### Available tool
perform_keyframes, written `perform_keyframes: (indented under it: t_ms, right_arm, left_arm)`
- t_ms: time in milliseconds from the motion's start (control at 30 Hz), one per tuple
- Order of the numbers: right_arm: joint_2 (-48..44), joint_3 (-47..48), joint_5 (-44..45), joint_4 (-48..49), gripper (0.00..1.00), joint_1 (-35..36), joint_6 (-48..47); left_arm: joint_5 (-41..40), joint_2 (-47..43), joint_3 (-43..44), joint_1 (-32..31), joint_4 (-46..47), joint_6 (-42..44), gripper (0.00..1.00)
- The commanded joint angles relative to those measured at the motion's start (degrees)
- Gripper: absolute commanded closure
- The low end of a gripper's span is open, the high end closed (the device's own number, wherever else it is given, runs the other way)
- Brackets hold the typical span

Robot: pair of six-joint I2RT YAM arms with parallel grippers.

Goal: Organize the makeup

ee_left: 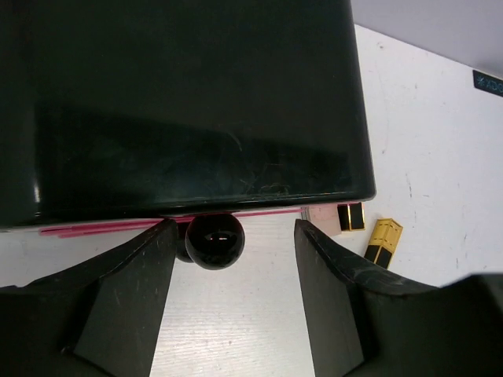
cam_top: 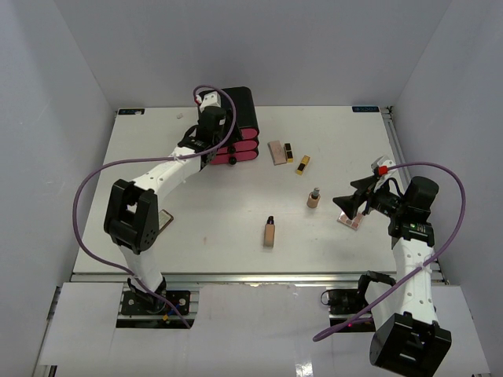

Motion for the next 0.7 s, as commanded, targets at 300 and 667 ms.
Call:
perform_keyframes:
  t_ms: [300, 667]
  right_arm:
    - [-0.2, 2.5, 0.4, -0.2, 0.10, -0.1, -0.8]
    - [-0.3, 2.5, 0.4, 0.0, 0.10, -0.2, -0.9]
  left_arm:
    - [-1.6, 1.5, 2.5, 0.0, -1.6, 1.4, 0.72]
    - [1.4, -9.8, -10.4, -2.0, -1.4, 0.0, 0.81]
